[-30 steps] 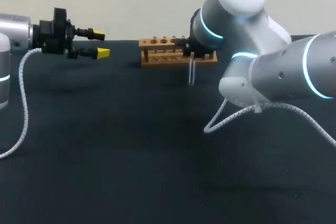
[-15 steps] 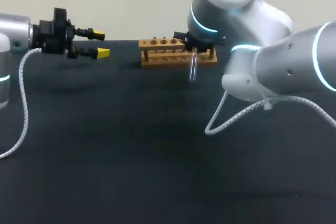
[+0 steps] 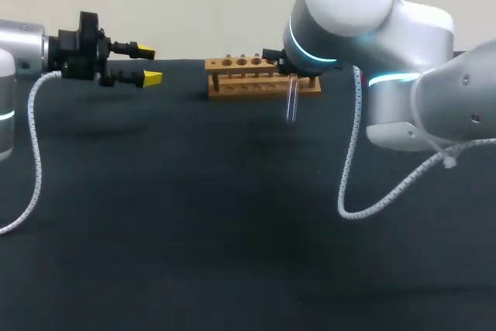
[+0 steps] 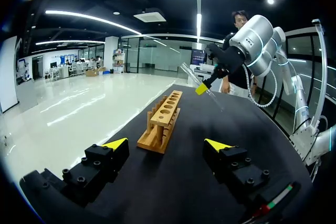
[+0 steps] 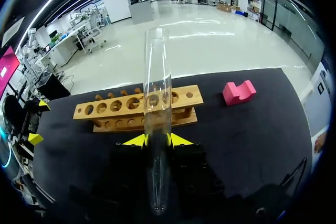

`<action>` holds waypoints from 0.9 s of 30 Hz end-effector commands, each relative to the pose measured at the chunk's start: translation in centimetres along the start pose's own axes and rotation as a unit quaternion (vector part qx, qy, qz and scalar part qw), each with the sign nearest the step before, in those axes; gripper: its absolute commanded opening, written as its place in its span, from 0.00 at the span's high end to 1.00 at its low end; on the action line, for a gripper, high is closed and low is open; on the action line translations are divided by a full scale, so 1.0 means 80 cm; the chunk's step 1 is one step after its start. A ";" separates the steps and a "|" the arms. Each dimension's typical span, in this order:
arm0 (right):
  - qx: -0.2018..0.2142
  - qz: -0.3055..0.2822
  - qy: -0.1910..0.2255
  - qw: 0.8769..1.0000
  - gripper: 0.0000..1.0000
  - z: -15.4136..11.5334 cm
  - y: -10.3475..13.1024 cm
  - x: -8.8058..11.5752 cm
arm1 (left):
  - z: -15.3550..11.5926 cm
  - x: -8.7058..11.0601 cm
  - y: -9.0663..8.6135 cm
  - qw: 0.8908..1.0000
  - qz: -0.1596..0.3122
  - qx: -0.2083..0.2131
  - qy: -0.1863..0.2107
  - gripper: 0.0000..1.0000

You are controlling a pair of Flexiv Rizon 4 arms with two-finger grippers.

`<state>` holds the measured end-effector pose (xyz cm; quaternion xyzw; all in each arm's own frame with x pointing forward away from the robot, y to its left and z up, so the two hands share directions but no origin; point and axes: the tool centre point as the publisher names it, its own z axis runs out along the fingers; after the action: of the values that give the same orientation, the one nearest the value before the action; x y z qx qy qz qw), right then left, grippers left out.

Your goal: Grasp the test tube, adjust it, and insert it.

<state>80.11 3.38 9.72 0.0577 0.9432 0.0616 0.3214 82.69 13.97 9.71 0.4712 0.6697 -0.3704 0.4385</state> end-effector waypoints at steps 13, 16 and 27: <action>-0.040 0.003 -0.071 0.997 1.00 -0.025 -0.005 -0.002 | 0.000 0.001 -0.001 1.000 0.001 -0.001 -0.002 0.00; -0.040 0.003 -0.071 0.997 1.00 -0.025 -0.005 -0.002 | 0.000 0.001 -0.001 1.000 0.001 -0.001 -0.002 0.00; -0.040 0.003 -0.071 0.997 1.00 -0.025 -0.005 -0.002 | 0.000 0.001 -0.001 1.000 0.001 -0.001 -0.002 0.00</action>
<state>79.19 2.90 11.54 0.0487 0.9280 0.0956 0.3568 82.69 13.97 9.72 0.4712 0.6697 -0.3704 0.4385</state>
